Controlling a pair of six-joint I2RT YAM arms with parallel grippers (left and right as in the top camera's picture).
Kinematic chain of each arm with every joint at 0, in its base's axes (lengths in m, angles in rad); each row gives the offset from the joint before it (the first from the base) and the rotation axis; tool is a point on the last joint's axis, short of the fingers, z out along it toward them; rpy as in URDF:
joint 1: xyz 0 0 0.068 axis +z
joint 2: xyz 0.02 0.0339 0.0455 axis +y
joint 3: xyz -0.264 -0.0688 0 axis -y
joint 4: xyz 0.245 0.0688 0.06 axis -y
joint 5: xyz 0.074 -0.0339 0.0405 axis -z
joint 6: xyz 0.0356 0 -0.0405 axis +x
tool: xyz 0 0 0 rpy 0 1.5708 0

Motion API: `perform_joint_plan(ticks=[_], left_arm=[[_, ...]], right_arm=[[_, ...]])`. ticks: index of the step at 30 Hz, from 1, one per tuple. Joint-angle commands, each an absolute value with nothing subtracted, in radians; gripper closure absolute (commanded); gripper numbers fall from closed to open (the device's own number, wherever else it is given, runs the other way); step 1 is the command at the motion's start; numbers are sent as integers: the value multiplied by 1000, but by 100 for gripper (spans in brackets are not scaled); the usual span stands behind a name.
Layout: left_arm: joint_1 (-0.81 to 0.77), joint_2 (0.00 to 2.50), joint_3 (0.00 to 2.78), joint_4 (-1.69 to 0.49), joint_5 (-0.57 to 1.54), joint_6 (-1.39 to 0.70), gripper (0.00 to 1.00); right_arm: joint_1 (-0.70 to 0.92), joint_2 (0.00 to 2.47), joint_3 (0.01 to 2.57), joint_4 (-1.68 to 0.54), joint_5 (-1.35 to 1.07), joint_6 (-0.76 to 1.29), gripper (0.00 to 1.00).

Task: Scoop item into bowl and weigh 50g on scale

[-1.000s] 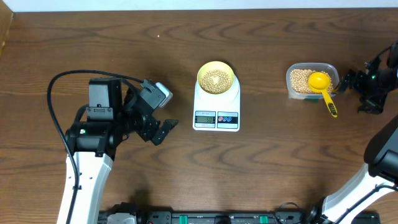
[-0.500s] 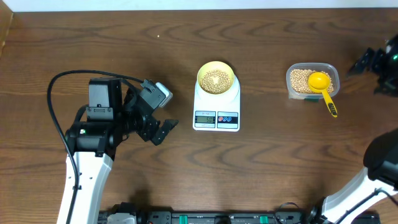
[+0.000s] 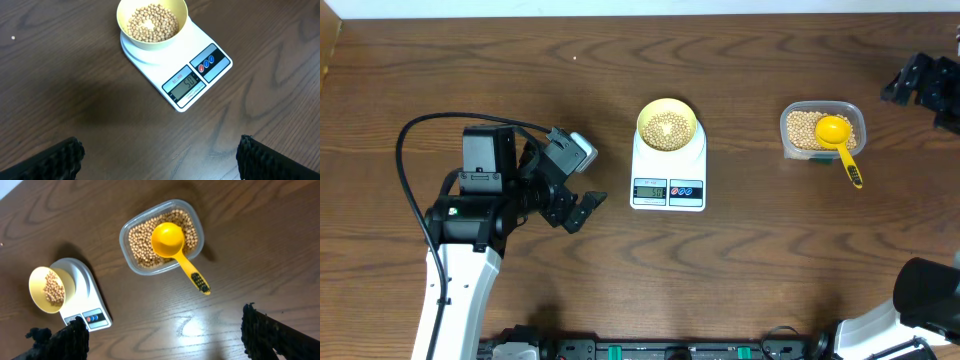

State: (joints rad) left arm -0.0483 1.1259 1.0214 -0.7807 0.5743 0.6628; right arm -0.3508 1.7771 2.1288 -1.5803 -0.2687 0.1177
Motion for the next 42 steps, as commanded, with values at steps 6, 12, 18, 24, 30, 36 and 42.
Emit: perform_joint_plan(ticks=[6, 12, 18, 24, 30, 36, 42], left_arm=[[-44, 1130, 1015, -781, 587, 677, 1], [-44, 1130, 1015, -781, 587, 677, 0], [-44, 1130, 1015, -781, 587, 677, 1], [-44, 1130, 1015, -781, 587, 677, 1], [-44, 1130, 1015, -781, 587, 677, 1], [-44, 1130, 1015, -781, 587, 677, 0], [-44, 1130, 1015, -781, 587, 677, 0]], right_arm=[[-340, 1769, 2141, -1582, -235, 43, 6], [-340, 1769, 2141, -1516, -230, -6, 6], [-340, 1769, 2141, -1485, -231, -17, 5], [-340, 1750, 2141, -1507, -242, -17, 5], [-341, 1690, 2141, -1506, -241, -17, 4], [-341, 1590, 2141, -1496, -189, -16, 1], [-341, 1481, 2141, -1515, -188, -15, 1]])
